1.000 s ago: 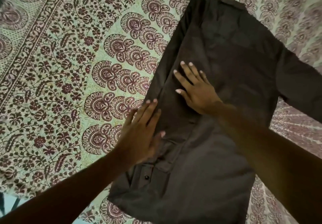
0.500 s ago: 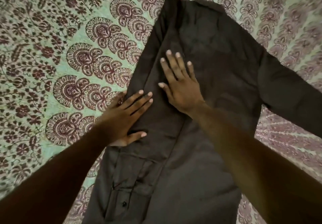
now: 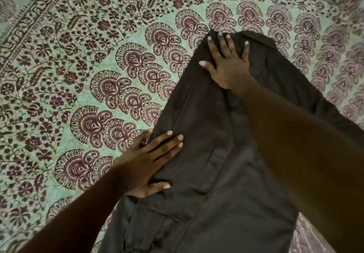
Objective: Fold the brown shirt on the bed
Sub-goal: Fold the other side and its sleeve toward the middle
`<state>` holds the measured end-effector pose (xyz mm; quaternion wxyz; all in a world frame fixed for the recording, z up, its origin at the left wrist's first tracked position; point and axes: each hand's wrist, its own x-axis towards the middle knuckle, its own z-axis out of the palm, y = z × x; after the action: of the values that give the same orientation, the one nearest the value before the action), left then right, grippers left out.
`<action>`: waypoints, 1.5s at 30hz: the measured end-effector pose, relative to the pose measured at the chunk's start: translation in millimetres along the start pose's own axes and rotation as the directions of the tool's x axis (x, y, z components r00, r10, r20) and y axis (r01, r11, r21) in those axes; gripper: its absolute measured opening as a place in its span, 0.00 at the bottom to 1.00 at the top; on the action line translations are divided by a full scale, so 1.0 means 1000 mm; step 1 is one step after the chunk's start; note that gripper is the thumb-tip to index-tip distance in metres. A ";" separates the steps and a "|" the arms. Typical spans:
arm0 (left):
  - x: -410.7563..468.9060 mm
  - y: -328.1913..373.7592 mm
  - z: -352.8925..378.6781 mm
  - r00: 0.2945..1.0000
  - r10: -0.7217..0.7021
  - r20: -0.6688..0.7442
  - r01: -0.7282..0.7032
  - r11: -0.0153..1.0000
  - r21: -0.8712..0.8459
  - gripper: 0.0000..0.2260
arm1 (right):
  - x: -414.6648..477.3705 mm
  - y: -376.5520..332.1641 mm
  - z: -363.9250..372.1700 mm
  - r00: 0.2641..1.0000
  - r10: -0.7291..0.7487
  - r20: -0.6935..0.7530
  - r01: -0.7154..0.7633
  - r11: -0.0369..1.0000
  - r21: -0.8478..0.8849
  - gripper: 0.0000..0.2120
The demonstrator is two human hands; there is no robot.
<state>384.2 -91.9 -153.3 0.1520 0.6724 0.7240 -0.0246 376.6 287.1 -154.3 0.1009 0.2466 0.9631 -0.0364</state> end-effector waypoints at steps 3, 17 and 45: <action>0.001 0.000 -0.002 1.000 -0.001 0.025 0.002 1.000 -0.009 0.47 | -0.013 -0.014 -0.007 0.988 0.034 -0.150 -0.030 0.999 0.026 0.39; 0.000 -0.001 0.000 1.000 0.005 -0.007 -0.004 1.000 0.022 0.48 | -0.038 -0.014 0.016 0.995 0.082 -0.061 -0.076 0.993 0.095 0.37; -0.124 0.054 0.025 0.987 0.150 0.049 -0.143 0.981 -0.128 0.49 | -0.427 -0.198 0.093 0.990 0.122 0.076 -0.135 0.970 0.201 0.36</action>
<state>447.8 -212.9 -136.6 0.2160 0.7122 0.6678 0.0122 663.6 -97.2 -150.8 0.1073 0.3165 0.9325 -0.1368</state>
